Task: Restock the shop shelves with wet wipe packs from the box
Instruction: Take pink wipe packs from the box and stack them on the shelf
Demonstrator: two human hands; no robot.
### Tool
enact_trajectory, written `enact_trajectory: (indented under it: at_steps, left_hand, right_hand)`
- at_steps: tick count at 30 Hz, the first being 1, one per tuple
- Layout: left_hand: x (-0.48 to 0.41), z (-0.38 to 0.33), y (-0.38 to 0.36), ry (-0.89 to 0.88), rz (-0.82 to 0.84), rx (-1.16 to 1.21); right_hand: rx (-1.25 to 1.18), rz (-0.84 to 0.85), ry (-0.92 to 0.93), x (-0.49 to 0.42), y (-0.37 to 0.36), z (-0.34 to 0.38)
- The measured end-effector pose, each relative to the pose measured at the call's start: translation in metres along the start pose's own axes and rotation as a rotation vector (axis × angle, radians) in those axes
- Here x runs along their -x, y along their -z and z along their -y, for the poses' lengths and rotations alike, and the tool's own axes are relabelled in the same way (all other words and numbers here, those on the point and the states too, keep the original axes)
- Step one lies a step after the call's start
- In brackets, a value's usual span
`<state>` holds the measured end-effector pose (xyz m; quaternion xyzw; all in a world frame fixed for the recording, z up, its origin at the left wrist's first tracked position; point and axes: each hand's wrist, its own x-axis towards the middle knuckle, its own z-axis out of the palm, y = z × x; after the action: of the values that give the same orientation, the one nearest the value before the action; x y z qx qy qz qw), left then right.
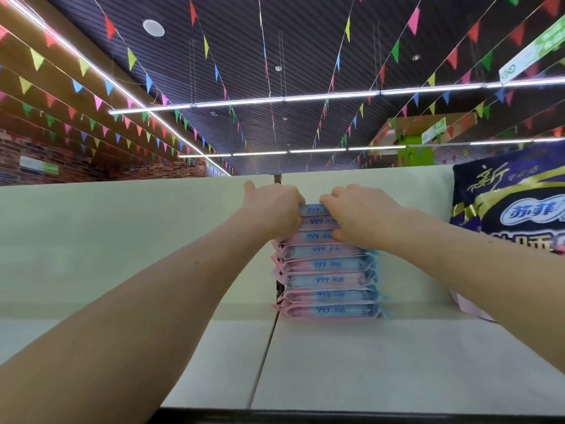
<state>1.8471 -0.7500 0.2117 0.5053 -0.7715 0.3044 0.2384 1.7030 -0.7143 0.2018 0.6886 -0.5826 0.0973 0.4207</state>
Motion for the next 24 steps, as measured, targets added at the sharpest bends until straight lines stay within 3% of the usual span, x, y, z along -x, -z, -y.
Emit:
enact_trajectory:
  at_steps: [6,10,24]
  left_hand:
    - [0.014,-0.006,0.006,0.039,0.041,-0.026]
    - [0.040,0.005,0.012,0.050,-0.021,0.023]
    - [0.170,0.090,0.064,0.333,0.089,-0.090]
  right_hand:
    - [0.051,0.005,-0.030,0.006,0.013,0.008]
    - [0.042,-0.043,0.034,0.016,0.032,0.023]
    - [-0.301,-0.152,0.300,0.035,0.089,0.164]
